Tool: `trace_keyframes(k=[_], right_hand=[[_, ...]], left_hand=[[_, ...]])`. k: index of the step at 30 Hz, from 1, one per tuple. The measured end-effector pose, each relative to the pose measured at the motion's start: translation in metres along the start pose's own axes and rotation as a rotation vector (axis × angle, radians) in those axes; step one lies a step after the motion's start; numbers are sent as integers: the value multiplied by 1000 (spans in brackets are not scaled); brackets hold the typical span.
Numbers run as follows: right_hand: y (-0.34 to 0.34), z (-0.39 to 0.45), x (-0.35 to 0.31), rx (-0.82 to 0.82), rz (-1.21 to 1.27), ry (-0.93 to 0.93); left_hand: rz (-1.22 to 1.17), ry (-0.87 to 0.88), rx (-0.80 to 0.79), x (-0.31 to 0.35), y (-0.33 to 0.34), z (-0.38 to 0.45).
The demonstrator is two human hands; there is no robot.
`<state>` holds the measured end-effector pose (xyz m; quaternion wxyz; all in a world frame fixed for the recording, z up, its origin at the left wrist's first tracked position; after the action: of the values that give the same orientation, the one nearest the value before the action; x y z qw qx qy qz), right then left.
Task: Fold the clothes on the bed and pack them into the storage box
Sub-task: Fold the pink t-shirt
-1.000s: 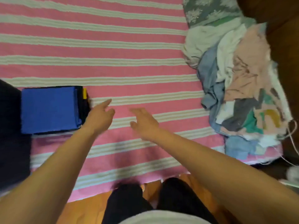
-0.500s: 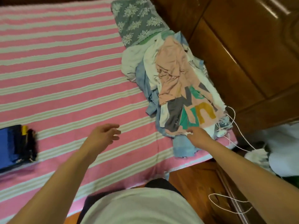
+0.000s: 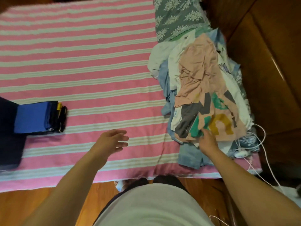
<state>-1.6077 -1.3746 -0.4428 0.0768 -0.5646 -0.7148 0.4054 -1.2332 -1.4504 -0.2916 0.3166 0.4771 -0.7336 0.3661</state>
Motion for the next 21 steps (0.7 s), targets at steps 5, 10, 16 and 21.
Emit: trace_keyframes(k=[5, 10, 16, 21], right_hand=[[-55, -83, -46, -160, 570, -112], [-148, -178, -141, -304, 748, -482], [-214, -257, -221, -327, 968, -833], [-234, -263, -234, -341, 1072, -814]], left_hand=[[100, 247, -106, 15, 23, -22], [256, 638, -269, 87, 59, -34], [287, 844, -129, 187, 83, -31], [290, 840, -32, 214, 34, -40]])
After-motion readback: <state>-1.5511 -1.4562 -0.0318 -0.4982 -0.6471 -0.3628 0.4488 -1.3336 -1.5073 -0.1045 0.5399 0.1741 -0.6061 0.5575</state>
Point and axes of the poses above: each hand's wrist, its own z-axis towards the middle knuckle, its own y-axis out of the palm, x = y × z, the point moved 2 cm from there along z, towards the middle knuckle, and after that the axes turned 15 degrees about y, right-handed, at the moved point
